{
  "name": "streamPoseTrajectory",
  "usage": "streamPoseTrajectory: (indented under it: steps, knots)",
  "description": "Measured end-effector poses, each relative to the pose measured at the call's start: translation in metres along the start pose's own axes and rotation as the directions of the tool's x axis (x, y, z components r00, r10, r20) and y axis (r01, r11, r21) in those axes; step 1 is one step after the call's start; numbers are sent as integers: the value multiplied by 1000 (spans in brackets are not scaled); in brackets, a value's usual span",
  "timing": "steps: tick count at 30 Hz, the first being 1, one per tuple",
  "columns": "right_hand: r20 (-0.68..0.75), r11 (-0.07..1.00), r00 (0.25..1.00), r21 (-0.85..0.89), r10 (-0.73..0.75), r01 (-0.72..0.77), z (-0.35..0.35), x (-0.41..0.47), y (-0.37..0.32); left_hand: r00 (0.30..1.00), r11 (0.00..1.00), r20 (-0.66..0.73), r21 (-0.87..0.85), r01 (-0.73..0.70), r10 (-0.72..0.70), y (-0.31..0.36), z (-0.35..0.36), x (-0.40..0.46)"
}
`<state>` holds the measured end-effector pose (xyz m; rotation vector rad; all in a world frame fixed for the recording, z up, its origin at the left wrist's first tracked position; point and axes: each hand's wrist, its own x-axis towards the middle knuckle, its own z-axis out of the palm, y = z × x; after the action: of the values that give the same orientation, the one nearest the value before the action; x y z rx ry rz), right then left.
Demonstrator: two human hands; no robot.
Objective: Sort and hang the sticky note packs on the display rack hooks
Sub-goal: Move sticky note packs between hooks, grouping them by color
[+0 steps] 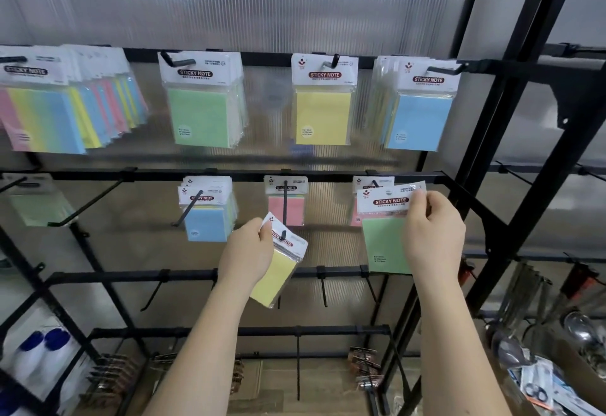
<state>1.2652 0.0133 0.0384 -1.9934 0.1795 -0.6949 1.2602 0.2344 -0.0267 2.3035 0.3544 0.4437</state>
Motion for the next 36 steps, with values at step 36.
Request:
streamPoseTrajectory:
  steps: [36]
  knots:
    - [-57,986,995,136,-86,94,-8,16,13,756,656,-565,-439,-614,329,157,-58,58]
